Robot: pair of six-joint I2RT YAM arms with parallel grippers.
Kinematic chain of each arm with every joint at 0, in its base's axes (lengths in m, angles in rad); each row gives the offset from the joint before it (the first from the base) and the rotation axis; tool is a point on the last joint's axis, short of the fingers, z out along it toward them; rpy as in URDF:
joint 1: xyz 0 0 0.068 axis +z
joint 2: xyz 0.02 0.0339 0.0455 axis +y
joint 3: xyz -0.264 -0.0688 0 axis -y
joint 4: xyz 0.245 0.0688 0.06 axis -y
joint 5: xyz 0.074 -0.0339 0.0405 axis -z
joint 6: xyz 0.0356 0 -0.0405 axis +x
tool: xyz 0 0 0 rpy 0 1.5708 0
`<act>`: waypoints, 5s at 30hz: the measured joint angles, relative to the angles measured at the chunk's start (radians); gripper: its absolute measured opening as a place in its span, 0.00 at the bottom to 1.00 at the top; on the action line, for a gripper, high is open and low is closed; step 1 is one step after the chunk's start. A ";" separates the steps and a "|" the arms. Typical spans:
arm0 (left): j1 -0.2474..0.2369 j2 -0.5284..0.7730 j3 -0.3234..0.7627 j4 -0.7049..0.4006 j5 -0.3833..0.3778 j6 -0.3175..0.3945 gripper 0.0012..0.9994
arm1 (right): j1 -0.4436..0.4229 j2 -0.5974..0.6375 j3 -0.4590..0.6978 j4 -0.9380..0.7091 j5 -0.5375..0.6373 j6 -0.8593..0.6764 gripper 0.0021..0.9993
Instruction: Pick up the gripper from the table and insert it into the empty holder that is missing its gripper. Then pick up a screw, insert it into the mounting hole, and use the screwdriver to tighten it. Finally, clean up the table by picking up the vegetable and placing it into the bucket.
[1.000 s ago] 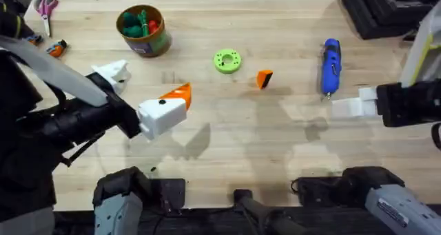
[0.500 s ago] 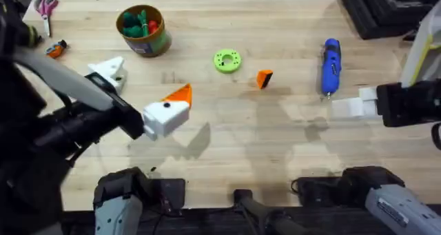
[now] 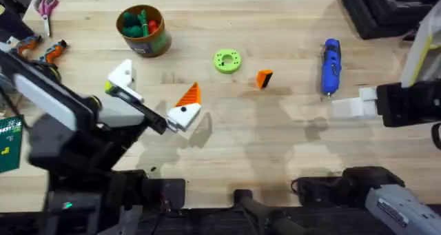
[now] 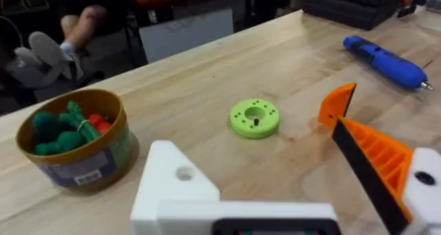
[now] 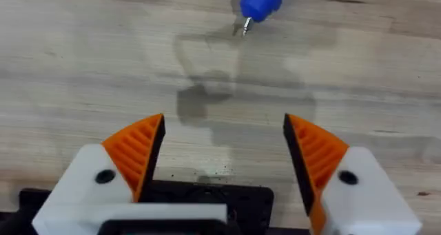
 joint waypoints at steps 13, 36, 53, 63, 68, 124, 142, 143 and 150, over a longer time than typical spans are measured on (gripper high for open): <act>-0.089 -0.139 -0.165 0.110 -0.066 -0.150 1.00 | 0.000 0.000 0.000 0.000 0.000 0.000 0.99; -0.103 -0.139 -0.165 0.097 0.186 -0.174 1.00 | 0.000 0.000 0.000 0.000 0.000 0.000 0.99; -0.103 -0.139 -0.165 0.096 0.196 -0.175 0.99 | 0.000 0.000 0.000 0.000 0.000 0.000 0.99; -0.103 -0.139 -0.165 0.096 0.196 -0.177 1.00 | 0.000 0.000 0.000 0.059 -0.054 0.000 0.99; -0.103 -0.139 -0.165 0.096 0.196 -0.177 1.00 | 0.000 0.003 0.000 0.099 -0.141 0.000 0.99; -0.103 -0.139 -0.165 0.096 0.196 -0.177 1.00 | 0.458 0.904 0.348 0.326 -0.053 0.129 0.89; -0.103 -0.139 -0.165 0.096 0.196 -0.177 0.99 | 0.458 0.910 0.383 0.239 -0.097 0.137 0.01; -0.103 -0.139 -0.165 0.096 0.196 -0.177 0.99 | 0.458 0.907 0.396 0.227 -0.116 0.137 0.01; -0.103 -0.139 -0.165 0.096 0.196 -0.177 0.99 | 0.458 0.822 0.494 0.157 -0.324 0.137 0.01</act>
